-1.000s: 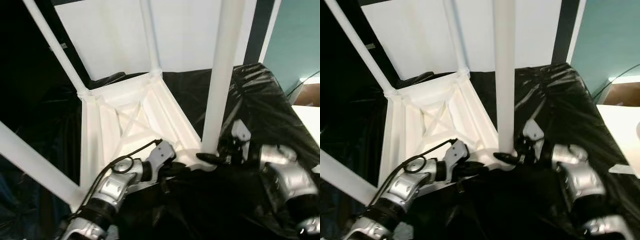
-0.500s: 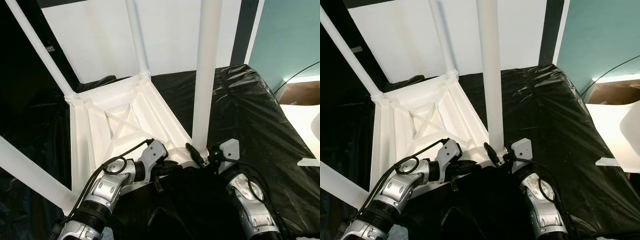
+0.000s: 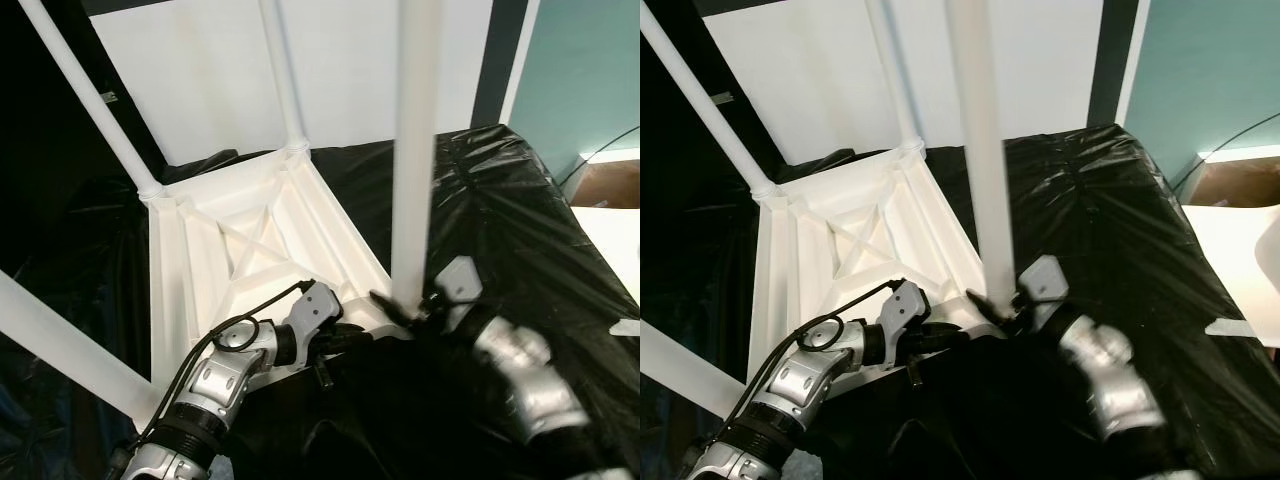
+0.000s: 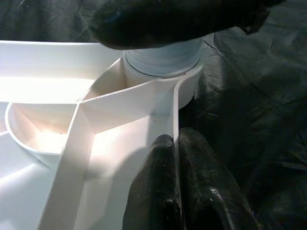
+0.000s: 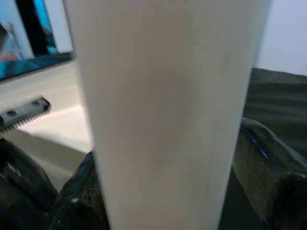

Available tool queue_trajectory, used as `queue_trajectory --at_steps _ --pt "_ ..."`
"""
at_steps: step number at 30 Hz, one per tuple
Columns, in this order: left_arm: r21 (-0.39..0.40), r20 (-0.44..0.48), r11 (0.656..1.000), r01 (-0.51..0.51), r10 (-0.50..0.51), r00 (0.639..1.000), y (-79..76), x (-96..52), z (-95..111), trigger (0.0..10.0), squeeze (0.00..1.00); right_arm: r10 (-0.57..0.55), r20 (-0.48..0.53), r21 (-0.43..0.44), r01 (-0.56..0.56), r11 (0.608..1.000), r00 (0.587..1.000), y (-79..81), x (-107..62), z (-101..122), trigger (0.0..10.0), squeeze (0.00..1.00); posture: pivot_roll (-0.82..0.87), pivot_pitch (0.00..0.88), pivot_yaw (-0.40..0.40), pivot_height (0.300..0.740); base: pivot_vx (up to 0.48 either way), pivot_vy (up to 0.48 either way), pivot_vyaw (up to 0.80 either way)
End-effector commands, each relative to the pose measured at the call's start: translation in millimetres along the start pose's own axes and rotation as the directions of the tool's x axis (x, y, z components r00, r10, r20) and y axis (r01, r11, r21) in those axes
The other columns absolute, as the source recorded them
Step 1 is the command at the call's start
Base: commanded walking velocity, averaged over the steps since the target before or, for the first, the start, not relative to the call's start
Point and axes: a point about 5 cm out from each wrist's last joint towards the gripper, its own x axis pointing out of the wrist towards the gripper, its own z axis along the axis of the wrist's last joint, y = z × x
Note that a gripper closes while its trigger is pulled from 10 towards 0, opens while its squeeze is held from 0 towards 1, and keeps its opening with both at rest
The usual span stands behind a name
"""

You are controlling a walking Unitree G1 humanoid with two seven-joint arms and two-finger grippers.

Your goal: Building children table

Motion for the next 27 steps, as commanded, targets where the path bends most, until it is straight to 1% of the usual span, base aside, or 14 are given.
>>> queue_trajectory --at_steps 1,5,6,7,13,15,16,19,20,21,22,23,25,27 --pt "-0.147 -0.054 0.987 0.066 -0.075 0.996 -15.7 3.5 -35 10.0 0.00 0.082 -0.032 -0.014 -0.082 0.997 0.996 -12.6 -3.5 2 10.0 0.00 -0.04 0.000 0.084 0.740 0.000 0.000 0.00" --pt "-0.141 -0.051 0.988 0.064 -0.072 0.996 -13.6 4.7 -33 10.0 0.00 0.205 -0.112 -0.034 -0.210 0.977 0.972 -21.3 -8.2 1 10.0 0.00 -0.04 0.000 0.079 0.740 0.000 0.000 0.00" --pt "-0.139 -0.049 0.988 0.061 -0.069 0.996 -12.5 5.2 -32 10.0 0.00 0.264 -0.151 -0.022 -0.270 0.962 0.953 -23.0 -11.3 -2 7.8 0.00 -0.04 0.000 0.076 0.740 0.000 0.000 0.00" --pt "-0.137 -0.046 0.989 0.058 -0.065 0.997 -12.0 5.4 -31 10.0 0.00 0.327 -0.191 0.000 -0.333 0.943 0.926 -23.1 -15.8 -6 0.0 0.00 -0.03 0.000 0.071 0.740 0.000 0.000 0.00" --pt "-0.139 -0.042 0.989 0.051 -0.057 0.997 -12.8 5.4 -32 10.0 0.00 0.424 -0.241 0.060 -0.423 0.904 0.873 -24.1 -25.6 -13 0.0 0.00 -0.03 0.000 0.062 0.740 0.000 0.000 0.00" --pt "-0.143 -0.042 0.989 0.046 -0.052 0.998 -13.6 5.3 -34 10.0 0.00 0.403 -0.223 0.095 -0.391 0.915 0.888 -20.4 -27.0 -15 0.0 0.00 -0.02 0.000 0.049 0.740 0.000 0.000 0.00" --pt "-0.145 -0.040 0.989 0.041 -0.048 0.998 -13.7 5.8 -34 10.0 0.00 0.337 -0.184 0.115 -0.320 0.940 0.923 -17.1 -23.9 -16 0.0 0.00 -0.02 0.000 0.042 0.740 0.000 0.000 0.00" --pt "-0.145 -0.036 0.989 0.036 -0.042 0.998 -13.3 6.3 -34 10.0 0.00 0.252 -0.145 0.147 -0.231 0.962 0.957 -13.4 -19.6 -17 0.0 0.00 -0.02 0.000 0.039 0.740 0.000 0.000 0.00" --pt "-0.147 -0.027 0.989 0.024 -0.028 0.999 -11.8 7.3 -33 10.0 0.00 0.010 -0.069 0.181 0.003 0.983 0.998 0.9 -9.7 -19 0.0 0.00 -0.01 0.000 0.034 0.740 0.000 0.000 0.00" --pt "-0.149 -0.024 0.989 0.020 -0.024 0.999 -11.3 7.6 -32 10.0 0.00 -0.090 -0.045 0.189 0.097 0.977 0.995 7.2 -7.0 -20 0.0 0.00 -0.01 0.000 0.034 0.740 0.000 0.000 0.00" --pt "-0.149 -0.024 0.989 0.020 -0.024 0.999 -11.3 7.6 -32 10.0 0.00 -0.090 -0.045 0.189 0.097 0.977 0.995 7.2 -7.0 -20 0.0 0.00 -0.01 0.000 0.034 0.740 0.000 0.000 0.00" --pt "-0.150 -0.022 0.989 0.019 -0.023 0.999 -11.1 7.8 -32 10.0 0.00 -0.167 -0.031 0.200 0.170 0.965 0.985 14.2 -5.6 -22 0.0 0.00 -0.01 0.000 0.034 0.740 0.000 0.000 0.00" --pt "-0.150 -0.022 0.989 0.019 -0.023 0.999 -11.1 7.8 -32 10.0 0.00 -0.167 -0.031 0.200 0.170 0.965 0.985 14.2 -5.6 -22 0.0 0.00 -0.01 0.000 0.034 0.740 0.000 0.000 0.00" --pt "-0.151 -0.020 0.988 0.042 -0.046 0.999 -12.7 7.4 -32 10.0 0.00 -0.316 0.044 0.252 0.295 0.921 0.948 30.6 -2.0 -17 0.0 0.00 -0.03 0.000 0.056 0.740 0.000 0.000 0.00"
